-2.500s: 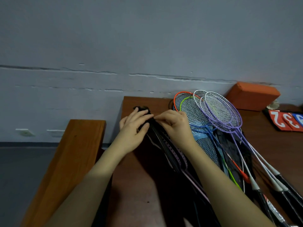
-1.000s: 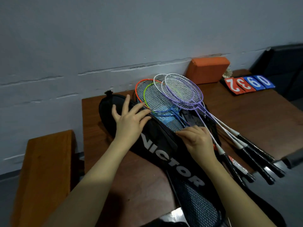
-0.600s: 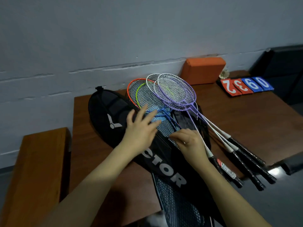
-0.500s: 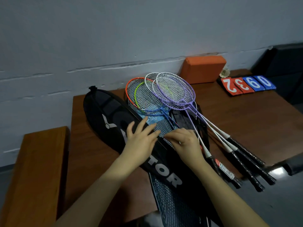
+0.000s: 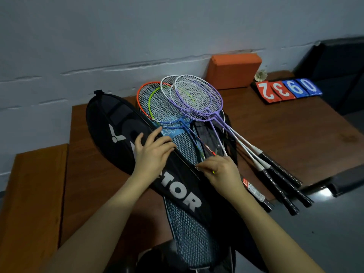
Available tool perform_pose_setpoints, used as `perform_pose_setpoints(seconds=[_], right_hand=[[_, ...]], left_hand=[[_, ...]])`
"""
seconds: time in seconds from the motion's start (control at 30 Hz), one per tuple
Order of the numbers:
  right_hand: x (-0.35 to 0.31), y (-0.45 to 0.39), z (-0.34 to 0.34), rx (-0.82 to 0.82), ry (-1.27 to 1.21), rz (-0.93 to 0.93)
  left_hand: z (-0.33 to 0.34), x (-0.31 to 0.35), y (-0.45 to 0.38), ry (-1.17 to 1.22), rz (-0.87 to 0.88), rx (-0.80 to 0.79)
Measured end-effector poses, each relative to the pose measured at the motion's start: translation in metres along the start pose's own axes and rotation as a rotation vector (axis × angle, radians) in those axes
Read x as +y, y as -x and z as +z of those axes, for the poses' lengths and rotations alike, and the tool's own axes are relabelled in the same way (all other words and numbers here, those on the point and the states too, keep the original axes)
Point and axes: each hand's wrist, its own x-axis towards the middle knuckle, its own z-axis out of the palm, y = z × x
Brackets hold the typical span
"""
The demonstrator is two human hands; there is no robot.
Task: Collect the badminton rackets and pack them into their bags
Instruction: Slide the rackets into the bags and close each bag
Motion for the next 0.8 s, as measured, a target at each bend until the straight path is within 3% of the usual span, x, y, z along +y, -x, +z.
perform_pose_setpoints(seconds=[0.3,0.5,0.63,0.8], right_hand=[[0.022,0.052,-0.014,-0.04,0.064,0.103],[0.018,0.047,-0.01,0.017,-0.134,0.147],[0.02,0.042,-0.013,0.007,-0.247,0.065],[0.022,0.045,-0.012,-0.037,-0.303,0.02]], left_hand=[[0.016,0.004,-0.006,-0.074,-0.128,-0.09],[0.019,0.053,0.036,-0.032,0.157,-0.3],[0.021,0.065,0.054,0.074,0.003,-0.258],[0.028,0.062,0.059,0.068,0.023,-0.229]])
